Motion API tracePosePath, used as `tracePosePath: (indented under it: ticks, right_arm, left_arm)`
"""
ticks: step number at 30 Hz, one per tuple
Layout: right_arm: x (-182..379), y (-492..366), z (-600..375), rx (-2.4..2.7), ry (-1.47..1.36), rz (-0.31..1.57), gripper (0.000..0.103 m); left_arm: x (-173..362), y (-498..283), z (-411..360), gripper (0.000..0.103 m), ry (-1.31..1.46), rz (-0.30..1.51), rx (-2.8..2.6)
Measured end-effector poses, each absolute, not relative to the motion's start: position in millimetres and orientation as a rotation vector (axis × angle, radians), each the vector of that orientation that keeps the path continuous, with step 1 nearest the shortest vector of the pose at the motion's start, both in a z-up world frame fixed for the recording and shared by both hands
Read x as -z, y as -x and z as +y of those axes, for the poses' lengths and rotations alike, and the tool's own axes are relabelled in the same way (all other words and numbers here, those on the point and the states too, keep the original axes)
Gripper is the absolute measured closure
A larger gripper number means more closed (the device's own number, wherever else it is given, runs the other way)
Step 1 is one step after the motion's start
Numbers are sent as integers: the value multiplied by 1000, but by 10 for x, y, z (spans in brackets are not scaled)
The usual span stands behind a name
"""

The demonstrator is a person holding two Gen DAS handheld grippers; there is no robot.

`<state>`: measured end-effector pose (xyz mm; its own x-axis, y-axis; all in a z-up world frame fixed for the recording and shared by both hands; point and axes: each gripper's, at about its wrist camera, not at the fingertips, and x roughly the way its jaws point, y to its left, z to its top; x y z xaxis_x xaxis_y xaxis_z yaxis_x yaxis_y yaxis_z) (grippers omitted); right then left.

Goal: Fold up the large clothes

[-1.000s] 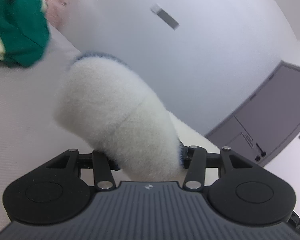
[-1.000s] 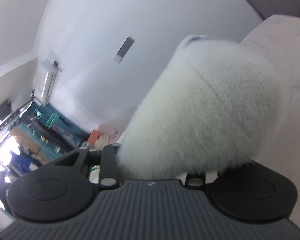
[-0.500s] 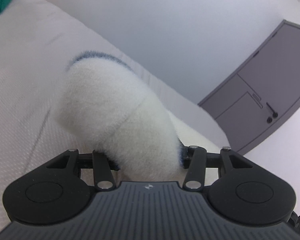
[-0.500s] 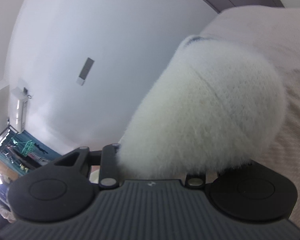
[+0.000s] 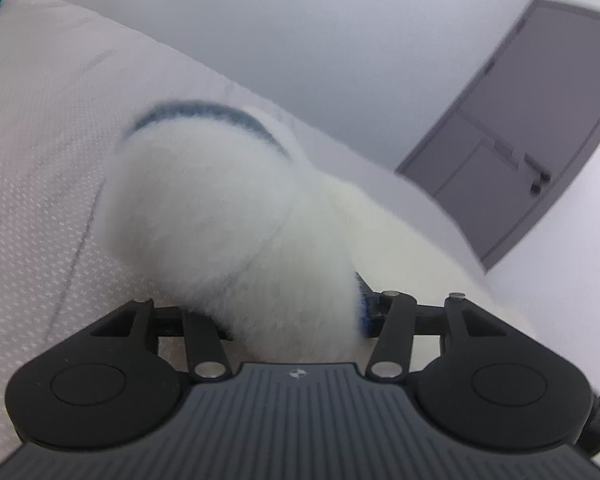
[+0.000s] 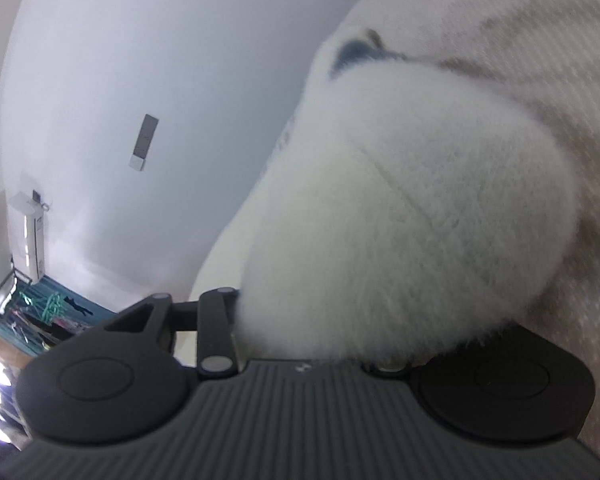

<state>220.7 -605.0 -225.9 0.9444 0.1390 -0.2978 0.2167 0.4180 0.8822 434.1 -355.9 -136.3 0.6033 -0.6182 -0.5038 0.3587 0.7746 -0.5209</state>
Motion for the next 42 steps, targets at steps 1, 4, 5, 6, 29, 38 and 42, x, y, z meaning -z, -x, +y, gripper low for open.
tracePosePath:
  ticks: [1, 4, 5, 6, 29, 38, 42]
  right_arm:
    - [2251, -2197, -6073, 54, -1161, 368, 53]
    - [2174, -2173, -6080, 93, -1182, 435, 47]
    - [2133, -2130, -6067, 119, -1181, 457, 43]
    - [2103, -2080, -6063, 134, -1171, 470, 43]
    - [3, -742, -5166, 139, -598, 353, 42]
    - [-472, -230, -4506, 101, -362, 302, 42]
    - [-478, -66, -4287, 98, -309, 300, 42]
  left_arm:
    - [1340, -4333, -3523, 43, 373, 754, 585]
    - [1248, -4358, -3510, 42, 371, 825, 591]
    - [1220, -4333, -3480, 41, 357, 838, 590]
    - [1182, -4284, -3454, 40, 331, 840, 584]
    - [-847, -2526, -2955, 32, 13, 564, 582]
    - [-1328, -1584, -2755, 32, -27, 483, 604]
    - [-1358, -1337, -2676, 32, -38, 465, 622]
